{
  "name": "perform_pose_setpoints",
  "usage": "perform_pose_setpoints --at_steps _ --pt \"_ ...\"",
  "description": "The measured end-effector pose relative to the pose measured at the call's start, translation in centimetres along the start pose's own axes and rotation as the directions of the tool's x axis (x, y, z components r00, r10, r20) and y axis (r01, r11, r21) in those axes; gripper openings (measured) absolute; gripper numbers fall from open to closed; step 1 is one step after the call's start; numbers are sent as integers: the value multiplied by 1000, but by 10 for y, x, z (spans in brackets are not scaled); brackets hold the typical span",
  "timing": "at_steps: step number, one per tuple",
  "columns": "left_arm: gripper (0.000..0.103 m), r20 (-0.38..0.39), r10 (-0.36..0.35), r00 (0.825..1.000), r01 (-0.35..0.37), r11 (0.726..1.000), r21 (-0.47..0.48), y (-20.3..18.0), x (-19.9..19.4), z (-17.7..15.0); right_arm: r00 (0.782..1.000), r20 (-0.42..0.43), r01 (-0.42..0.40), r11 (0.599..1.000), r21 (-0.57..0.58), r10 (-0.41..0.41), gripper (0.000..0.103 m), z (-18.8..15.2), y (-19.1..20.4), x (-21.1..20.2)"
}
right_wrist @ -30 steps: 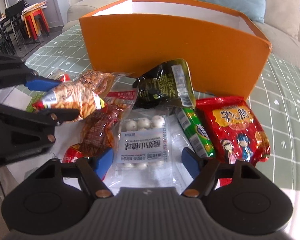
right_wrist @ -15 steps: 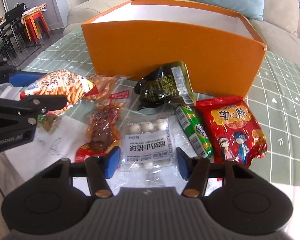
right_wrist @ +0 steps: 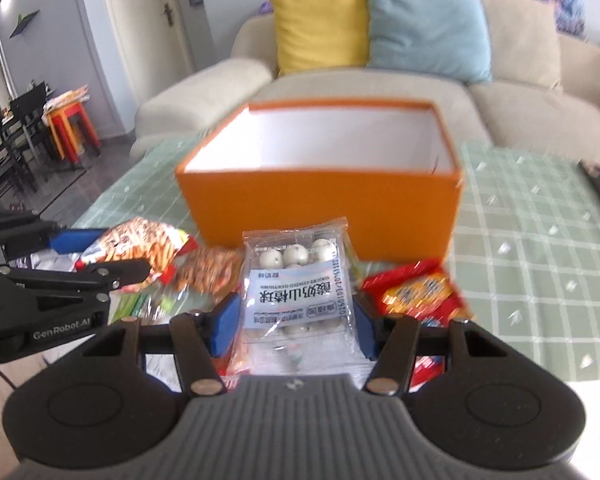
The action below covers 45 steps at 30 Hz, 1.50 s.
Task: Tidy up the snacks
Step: 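Carry both held snacks over the orange box and lower them inside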
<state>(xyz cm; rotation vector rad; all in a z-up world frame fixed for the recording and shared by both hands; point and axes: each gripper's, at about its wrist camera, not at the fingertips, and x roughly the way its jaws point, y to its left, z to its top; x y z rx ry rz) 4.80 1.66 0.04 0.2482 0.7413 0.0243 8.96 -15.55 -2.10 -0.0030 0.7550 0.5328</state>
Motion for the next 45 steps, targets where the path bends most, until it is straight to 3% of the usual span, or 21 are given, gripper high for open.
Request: perform_pose_setpoints --at_steps 11,18,22,26,36,45 --pt "46 133 8 991 -8 1000 1 7 -15 51 989 147 36 999 -5 -35 57 40 -24 -31" --pt "46 191 9 981 -8 1000 -7 9 -6 86 981 185 61 998 -34 -53 57 75 -35 -15" --pt "46 181 -37 983 40 999 -14 13 7 103 983 174 58 998 -39 -50 57 95 -41 1" --pt "46 157 -70 985 74 997 -21 16 30 113 988 148 50 998 -43 -44 57 110 -48 25" --pt "46 1 -123 992 122 988 -94 28 99 110 1000 15 17 999 -49 -16 57 120 -52 95" --pt "46 -190 -191 963 171 979 -114 39 149 114 985 -166 -62 996 -60 51 57 142 -60 142"
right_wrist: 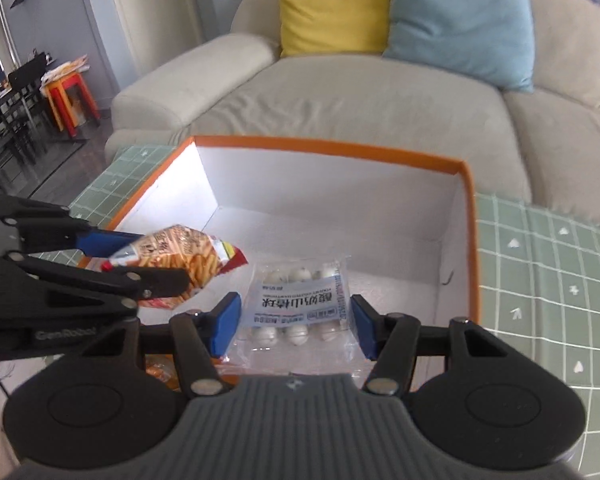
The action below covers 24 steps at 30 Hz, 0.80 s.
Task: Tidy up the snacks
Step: 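Carry both held snacks over the orange box and lower them inside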
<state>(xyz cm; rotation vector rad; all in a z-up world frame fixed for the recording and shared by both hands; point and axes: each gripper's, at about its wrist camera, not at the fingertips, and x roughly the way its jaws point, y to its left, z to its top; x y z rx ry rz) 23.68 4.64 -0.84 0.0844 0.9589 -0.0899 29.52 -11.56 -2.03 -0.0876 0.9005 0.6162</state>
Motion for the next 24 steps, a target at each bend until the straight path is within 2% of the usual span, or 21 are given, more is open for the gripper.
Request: perform_pose_setpoints --at_steps 7,13,24 --pt "46 -92 4 996 -3 1000 11 5 22 3 994 -108 -9 999 43 14 57 9 -9 27" --pt "46 -145 -39 989 34 999 -39 16 35 4 979 -202 -7 999 47 17 57 13 -11 49" --pt "46 -161 -17 987 12 999 -34 16 47 7 954 -299 -1 997 77 24 57 12 -16 68"
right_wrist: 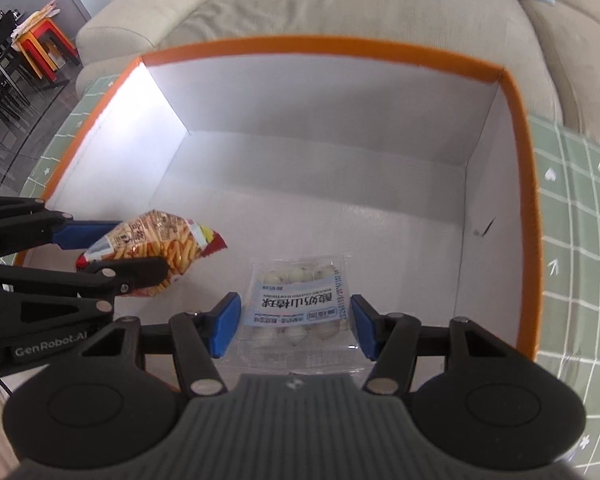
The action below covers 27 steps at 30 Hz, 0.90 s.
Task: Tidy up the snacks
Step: 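Carry both held snacks over the orange box and lower them inside, then open both tools to release the snacks into the box and withdraw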
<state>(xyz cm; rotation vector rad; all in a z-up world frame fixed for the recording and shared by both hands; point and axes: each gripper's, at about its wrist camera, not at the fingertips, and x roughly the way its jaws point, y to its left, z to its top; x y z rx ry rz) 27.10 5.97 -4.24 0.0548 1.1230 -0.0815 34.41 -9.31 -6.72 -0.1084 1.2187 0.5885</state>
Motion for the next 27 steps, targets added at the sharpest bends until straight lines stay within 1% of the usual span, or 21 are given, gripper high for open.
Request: perform_pose_setpoints --at_steps 5,7,9,11,12,13,15,16,17,18,21,22,24,27 --pt "47 -22 22 1000 -22 1000 -12 2 3 -1 1000 -22 -18 999 33 18 60 -1 -2 3" --pt "48 -24 19 1000 -19 1000 -8 2 2 -2 999 -24 -21 999 41 22 58 0 -2 3" --pt "52 -24 25 999 -25 1000 -14 2 1 -2 1000 -26 -16 999 43 17 58 1 -1 2" --pt "53 -17 25 1000 -25 999 -19 2 -1 -3 1000 -21 -15 999 46 16 60 1 -1 -1" --pt "54 -14 29 999 -29 999 -19 2 -2 -4 1000 -15 -12 999 49 13 64 0 0 -4" --pt "55 -7 32 999 -32 999 -21 1 -5 -5 1000 -7 -8 999 48 8 65 1 2 -7" --pt "62 11 38 999 -38 999 -18 -1 -10 -6 1000 12 2 999 39 -3 66 -1 3 -16" --pt "64 23 38 999 -38 999 -16 -1 -14 -7 1000 25 10 999 33 -11 66 -2 4 -21" --pt "69 37 40 999 -39 999 -21 -1 -18 -8 999 41 17 999 30 -18 67 -2 5 -26" --pt "70 51 38 998 -37 999 -29 -1 -22 -9 998 63 23 999 30 -24 68 -3 6 -32" --pt "71 96 24 995 -19 999 -51 0 -40 -12 993 119 18 999 39 -22 71 -8 6 -54" --pt "71 119 20 993 -13 998 -57 0 -48 -14 990 142 15 999 41 -20 74 -10 6 -61" --pt "75 170 15 985 -3 998 -68 -1 -65 -20 981 193 16 999 43 -24 74 -18 8 -77" --pt "76 241 5 970 15 996 -84 -1 -90 -32 961 275 16 999 45 -28 76 -36 13 -100"
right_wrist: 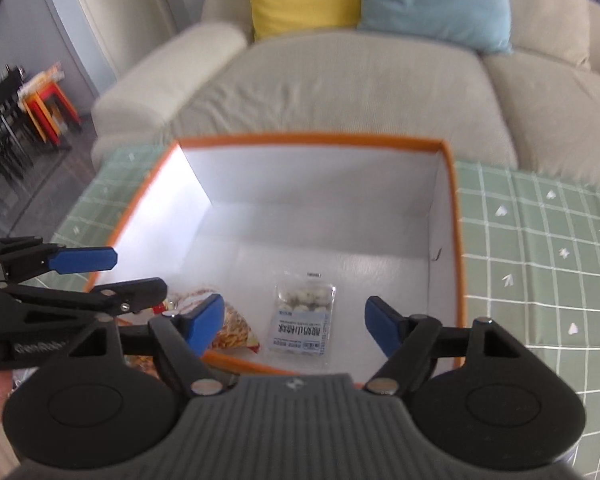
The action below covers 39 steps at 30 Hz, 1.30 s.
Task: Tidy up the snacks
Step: 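Open both tools to release the snacks into the box and withdraw, then grasp the green-wrapped snack with left tool while right tool grasps the red spicy-strip bag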
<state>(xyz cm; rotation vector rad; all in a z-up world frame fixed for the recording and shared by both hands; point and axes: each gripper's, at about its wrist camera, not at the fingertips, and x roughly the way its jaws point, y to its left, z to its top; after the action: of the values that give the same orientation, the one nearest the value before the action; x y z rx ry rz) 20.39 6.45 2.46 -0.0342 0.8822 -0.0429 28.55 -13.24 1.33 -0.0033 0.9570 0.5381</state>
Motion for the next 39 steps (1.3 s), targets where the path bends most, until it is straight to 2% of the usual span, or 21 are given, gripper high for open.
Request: perform_pose_setpoints --at_steps 8,12,15,17,20,26,30,34,37,39 --pt "76 128 -7 992 13 999 -51 4 -55 -27 989 149 21 1000 14 -23 81 -47 14 -53" --pt "76 145 6 989 3 998 -60 5 -72 -49 975 214 44 998 36 -50 81 -78 20 -69" --pt "76 151 61 987 -48 995 -89 11 -77 -71 966 248 60 997 42 -69 81 -103 24 -73" --pt "76 142 88 986 -77 993 -86 13 -77 -87 960 266 74 996 43 -82 81 -121 25 -75" --pt "76 86 104 991 -95 991 -98 21 -70 -111 947 294 121 992 34 -125 81 -146 28 -74" --pt "76 -17 106 994 -107 978 -179 45 -49 -158 934 297 208 978 0 -198 81 -192 23 -66" --pt "75 -47 82 995 -92 965 -245 61 -35 -182 941 255 230 973 8 -224 79 -205 15 -51" --pt "74 -54 51 997 -64 956 -286 68 -26 -188 947 216 247 969 -20 -237 77 -211 15 -40" --pt "73 -77 68 995 -88 953 -290 71 -19 -191 954 195 238 971 -28 -228 77 -213 15 -35" --pt "73 -81 56 995 -78 950 -303 72 -15 -192 956 186 237 971 -30 -228 77 -214 13 -32"
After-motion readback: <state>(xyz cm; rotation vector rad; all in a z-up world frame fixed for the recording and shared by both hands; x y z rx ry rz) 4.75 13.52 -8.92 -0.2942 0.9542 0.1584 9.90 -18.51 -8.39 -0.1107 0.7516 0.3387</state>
